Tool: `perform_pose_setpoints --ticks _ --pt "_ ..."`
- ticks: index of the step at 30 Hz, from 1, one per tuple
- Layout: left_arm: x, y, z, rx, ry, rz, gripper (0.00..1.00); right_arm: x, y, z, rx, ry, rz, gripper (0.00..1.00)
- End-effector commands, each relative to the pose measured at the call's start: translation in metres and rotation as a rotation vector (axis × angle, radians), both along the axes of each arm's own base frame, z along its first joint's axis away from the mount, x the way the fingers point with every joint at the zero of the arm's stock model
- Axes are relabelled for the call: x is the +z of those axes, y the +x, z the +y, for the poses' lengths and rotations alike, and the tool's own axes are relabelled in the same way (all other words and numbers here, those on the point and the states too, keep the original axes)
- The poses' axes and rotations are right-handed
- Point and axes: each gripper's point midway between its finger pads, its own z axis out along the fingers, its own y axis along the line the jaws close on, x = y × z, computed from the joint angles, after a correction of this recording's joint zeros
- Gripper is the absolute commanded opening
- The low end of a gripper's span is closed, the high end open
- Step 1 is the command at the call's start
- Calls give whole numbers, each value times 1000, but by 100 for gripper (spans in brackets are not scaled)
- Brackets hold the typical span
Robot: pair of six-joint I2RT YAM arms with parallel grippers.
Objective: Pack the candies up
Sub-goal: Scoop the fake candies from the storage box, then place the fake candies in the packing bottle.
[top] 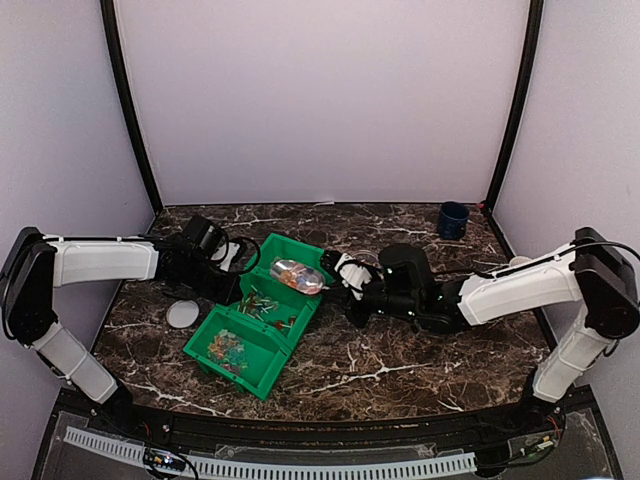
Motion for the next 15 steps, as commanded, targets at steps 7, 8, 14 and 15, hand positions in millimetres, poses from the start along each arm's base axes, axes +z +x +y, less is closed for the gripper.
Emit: perform_pose_setpoints --ticks 7,8,14,15 --pt "54 20 -22 -13 -150 -128 0 52 30 -60 -192 75 -89 0" --pt "55 20 -21 -11 -149 -129 0 52 32 -67 -211 71 -90 0" --pt "54 20 -22 -12 -153 -125 0 50 43 -99 -302 56 -74 0" --pt "54 20 -22 -12 -153 -125 0 50 44 -103 -315 52 -73 0"
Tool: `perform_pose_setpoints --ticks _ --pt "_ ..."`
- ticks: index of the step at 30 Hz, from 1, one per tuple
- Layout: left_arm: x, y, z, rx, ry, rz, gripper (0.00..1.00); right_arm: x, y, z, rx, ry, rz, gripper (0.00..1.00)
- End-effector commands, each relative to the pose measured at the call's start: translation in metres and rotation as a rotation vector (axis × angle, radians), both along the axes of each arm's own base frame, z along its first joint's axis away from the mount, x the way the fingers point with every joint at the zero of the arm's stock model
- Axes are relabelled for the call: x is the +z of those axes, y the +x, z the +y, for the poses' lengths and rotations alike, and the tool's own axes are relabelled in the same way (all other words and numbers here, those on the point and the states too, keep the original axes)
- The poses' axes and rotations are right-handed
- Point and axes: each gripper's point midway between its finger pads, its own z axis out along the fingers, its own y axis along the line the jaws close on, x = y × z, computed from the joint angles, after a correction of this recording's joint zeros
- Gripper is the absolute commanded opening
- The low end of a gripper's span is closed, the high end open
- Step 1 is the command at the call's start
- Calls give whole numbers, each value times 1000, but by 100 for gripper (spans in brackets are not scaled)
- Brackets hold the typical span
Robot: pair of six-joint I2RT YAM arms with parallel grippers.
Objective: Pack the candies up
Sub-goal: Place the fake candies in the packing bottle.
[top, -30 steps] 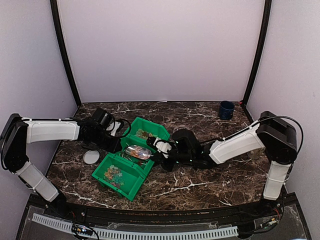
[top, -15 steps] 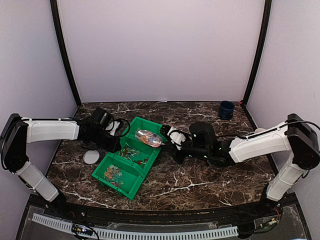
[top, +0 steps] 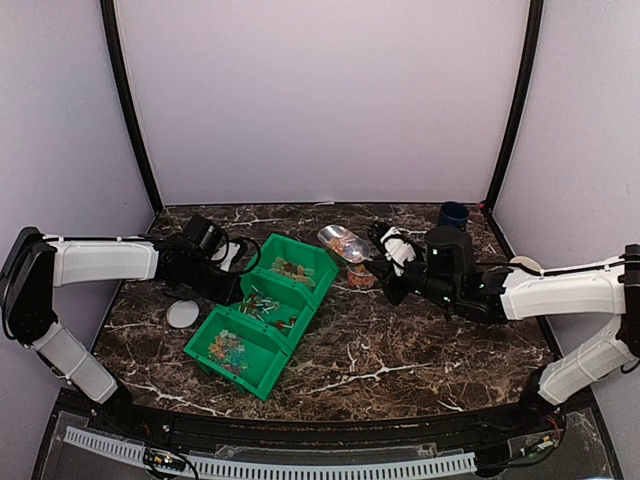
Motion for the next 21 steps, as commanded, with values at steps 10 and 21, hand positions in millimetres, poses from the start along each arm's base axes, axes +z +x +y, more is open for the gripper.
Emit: perform_pose_setpoints --ticks 10,21 --pt "52 21 -22 -11 -144 -124 0 8 22 -58 -203 27 -2 0" --pt "51 22 -21 -10 -141 -126 0 7 40 -86 -324 20 23 0"
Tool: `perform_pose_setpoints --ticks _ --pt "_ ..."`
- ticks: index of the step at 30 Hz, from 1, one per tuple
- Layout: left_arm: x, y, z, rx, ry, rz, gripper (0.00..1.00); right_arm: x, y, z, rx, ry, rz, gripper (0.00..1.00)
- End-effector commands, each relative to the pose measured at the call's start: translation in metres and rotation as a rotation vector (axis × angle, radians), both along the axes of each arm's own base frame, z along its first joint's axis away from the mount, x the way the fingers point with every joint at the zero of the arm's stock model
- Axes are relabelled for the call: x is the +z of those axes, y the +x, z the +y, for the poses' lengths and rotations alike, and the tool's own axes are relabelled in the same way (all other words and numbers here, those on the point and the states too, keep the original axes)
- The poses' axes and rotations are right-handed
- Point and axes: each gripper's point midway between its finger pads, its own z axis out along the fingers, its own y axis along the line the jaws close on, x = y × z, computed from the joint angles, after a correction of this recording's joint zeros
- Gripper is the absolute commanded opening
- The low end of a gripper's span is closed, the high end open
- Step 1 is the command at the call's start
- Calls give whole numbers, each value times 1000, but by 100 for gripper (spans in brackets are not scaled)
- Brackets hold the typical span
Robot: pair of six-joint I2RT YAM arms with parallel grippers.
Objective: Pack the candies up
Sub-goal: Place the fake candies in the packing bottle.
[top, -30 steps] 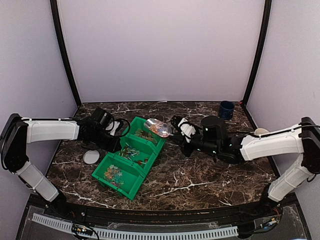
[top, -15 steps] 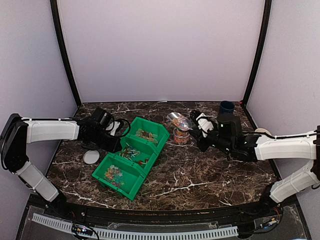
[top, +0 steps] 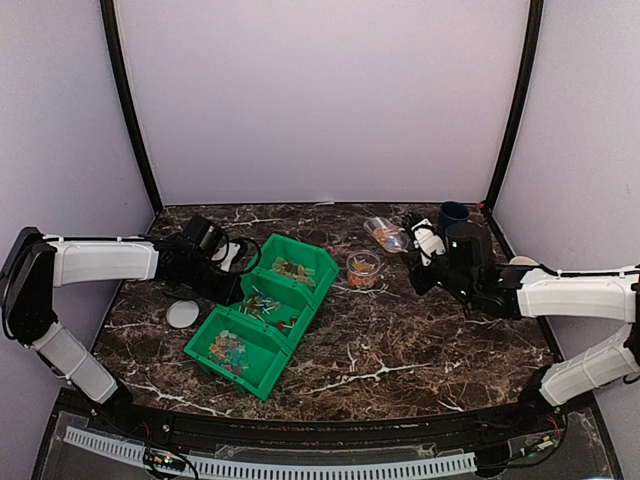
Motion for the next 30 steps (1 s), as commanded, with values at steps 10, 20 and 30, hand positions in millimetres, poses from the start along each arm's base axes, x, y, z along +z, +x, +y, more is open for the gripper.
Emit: perform_pose_setpoints --ticks 10,20,30 --pt "56 22 -21 -7 -147 -137 0 11 10 -10 -65 -10 30 0" --pt "57 21 -21 -9 -151 -137 0 -2 13 -9 -71 -80 106 0" --pt "55 21 -21 -7 -147 -134 0 -17 12 -4 -52 -108 164 0"
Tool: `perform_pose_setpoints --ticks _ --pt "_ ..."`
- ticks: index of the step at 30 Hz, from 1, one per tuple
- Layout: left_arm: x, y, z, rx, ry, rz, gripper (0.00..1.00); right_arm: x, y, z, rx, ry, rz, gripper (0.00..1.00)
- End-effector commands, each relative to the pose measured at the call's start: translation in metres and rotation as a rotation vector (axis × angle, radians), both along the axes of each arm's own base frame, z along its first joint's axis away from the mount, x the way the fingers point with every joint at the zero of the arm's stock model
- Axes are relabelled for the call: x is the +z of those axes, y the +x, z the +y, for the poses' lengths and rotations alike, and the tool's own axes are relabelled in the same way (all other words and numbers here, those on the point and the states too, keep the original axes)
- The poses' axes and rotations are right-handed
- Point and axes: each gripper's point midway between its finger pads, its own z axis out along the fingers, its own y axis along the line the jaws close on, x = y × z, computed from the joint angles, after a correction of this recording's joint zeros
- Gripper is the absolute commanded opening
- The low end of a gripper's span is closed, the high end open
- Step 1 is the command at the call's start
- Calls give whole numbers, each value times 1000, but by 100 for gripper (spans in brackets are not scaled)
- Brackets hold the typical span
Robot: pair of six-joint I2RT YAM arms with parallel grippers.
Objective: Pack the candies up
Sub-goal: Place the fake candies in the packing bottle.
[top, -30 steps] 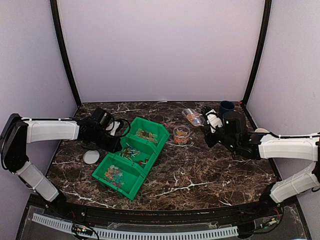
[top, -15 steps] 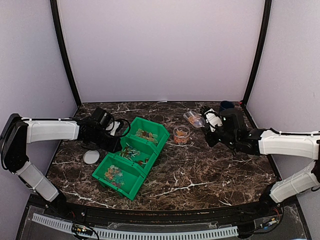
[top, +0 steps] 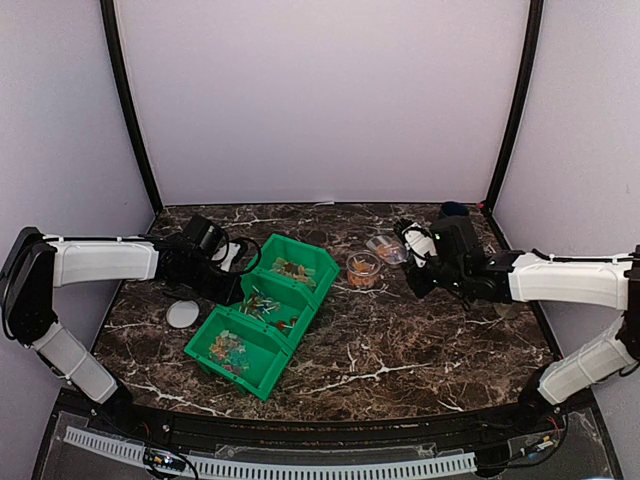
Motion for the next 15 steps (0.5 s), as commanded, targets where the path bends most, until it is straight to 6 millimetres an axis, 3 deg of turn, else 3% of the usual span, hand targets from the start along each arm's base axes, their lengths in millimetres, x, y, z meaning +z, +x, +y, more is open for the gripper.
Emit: perform_pose_setpoints --ticks 1,15 --pt "55 21 -20 -7 -143 -136 0 9 9 7 -3 20 1 0" --pt "56 21 -20 -9 -145 -140 0 -4 12 16 14 -57 123 0"
